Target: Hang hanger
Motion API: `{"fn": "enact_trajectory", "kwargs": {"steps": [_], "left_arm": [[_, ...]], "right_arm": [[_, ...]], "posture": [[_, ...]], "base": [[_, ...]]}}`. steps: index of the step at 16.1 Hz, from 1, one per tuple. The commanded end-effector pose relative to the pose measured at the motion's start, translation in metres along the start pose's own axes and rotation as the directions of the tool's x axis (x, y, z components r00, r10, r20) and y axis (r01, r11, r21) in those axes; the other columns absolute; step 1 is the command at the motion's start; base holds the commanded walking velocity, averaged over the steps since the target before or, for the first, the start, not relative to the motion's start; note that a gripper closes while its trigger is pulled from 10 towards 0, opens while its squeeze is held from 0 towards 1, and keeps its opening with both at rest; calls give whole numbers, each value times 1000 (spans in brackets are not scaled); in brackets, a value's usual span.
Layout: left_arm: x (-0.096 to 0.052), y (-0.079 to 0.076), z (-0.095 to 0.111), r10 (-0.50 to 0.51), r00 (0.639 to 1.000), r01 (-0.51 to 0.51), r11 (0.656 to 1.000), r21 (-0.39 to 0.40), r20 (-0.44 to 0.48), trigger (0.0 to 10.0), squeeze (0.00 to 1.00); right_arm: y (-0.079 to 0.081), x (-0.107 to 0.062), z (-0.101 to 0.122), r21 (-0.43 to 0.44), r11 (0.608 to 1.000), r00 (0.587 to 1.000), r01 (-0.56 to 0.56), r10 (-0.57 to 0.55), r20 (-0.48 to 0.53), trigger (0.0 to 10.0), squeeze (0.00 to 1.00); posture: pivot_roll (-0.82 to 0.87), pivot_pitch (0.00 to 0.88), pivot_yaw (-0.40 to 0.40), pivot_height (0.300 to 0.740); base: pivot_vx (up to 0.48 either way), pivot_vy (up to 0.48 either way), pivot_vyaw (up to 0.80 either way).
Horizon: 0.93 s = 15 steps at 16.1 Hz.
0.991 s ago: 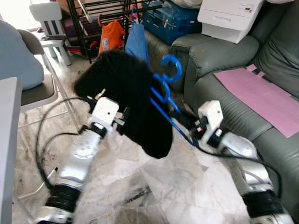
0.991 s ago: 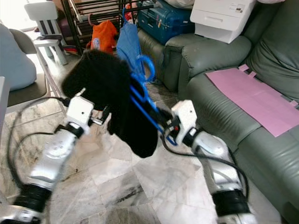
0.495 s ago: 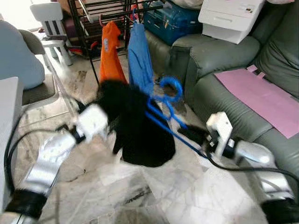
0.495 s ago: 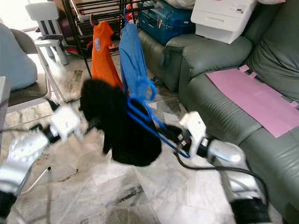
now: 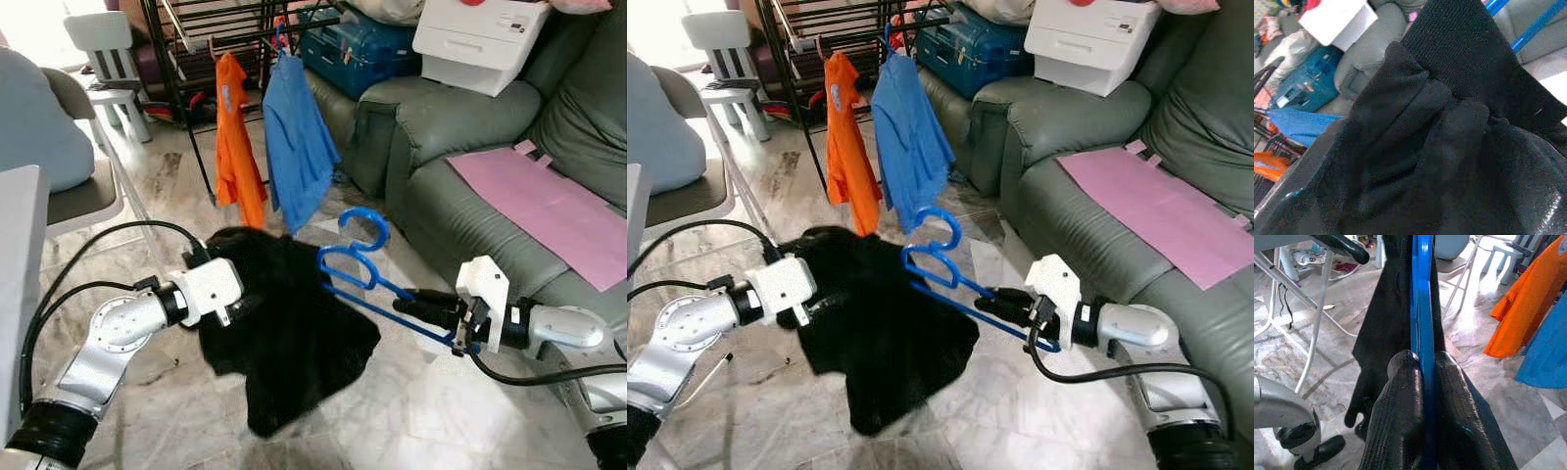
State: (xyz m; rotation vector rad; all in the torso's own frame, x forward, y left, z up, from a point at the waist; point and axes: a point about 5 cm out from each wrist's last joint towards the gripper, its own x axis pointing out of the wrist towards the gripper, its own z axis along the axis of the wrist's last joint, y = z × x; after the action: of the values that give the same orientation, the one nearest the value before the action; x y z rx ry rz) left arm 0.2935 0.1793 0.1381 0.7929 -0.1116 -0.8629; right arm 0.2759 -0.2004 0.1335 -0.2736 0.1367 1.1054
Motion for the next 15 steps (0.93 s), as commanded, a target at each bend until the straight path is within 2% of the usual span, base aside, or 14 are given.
{"fn": "enact_trajectory", "kwargs": {"steps": [1,3,4,5,6,7,10,11,12,13,15], "left_arm": [[-1,2,0,-46,999,46,998,33,-12,10000,1000],[-1,5,-1,-65,998,66,997,46,-18,10000,984],[0,9,-1,-72,997,73,996,54,-21,10000,902],[1,13,-1,-77,997,78,995,59,-19,10000,604],[1,14,-1,-85,996,86,995,60,-20,10000,376],[2,14,-1,-102,995,103,993,62,-22,10000,0],[6,9,-1,-199,980,200,979,51,-16,10000,0],[7,8,-1,-219,976,219,974,48,-13,8510,0],[8,6,-1,-252,968,252,967,37,-13,824,0],[10,4,-3,-292,956,292,956,12,-14,0,0],[16,1,-6,-329,944,328,944,-17,-19,0,0]], "right_arm": [[2,1,10,-29,999,998,-44,45,46,10000,0],[6,1,9,-23,997,996,-74,75,43,10000,0],[9,1,8,-26,995,995,-93,94,33,10000,0],[11,0,7,-30,993,993,-111,112,25,10000,0],[11,0,7,-31,993,993,-117,118,22,10000,0],[12,0,7,-33,992,992,-125,126,21,10000,0],[13,1,8,-53,988,989,-147,148,12,10000,0],[13,2,9,-59,987,989,-150,151,11,10000,0],[13,3,10,-67,985,987,-157,158,8,10000,0],[13,3,10,-73,983,986,-167,168,3,10000,0],[15,4,7,-97,976,981,-195,194,-27,10000,0]], "posture": [[-105,43,23,740],[-104,43,27,740],[-103,43,27,740],[-105,41,29,740],[-106,41,29,740],[-108,42,30,740],[-111,44,32,740],[-112,43,32,740],[-113,44,32,740],[-113,42,31,740],[-121,41,33,740]], "base": [[0,0,0],[0,0,0],[0,0,0],[0,0,0],[0,0,0],[0,0,0],[0,0,0],[0,0,0],[0,0,0],[0,0,0],[0,0,0]]}}
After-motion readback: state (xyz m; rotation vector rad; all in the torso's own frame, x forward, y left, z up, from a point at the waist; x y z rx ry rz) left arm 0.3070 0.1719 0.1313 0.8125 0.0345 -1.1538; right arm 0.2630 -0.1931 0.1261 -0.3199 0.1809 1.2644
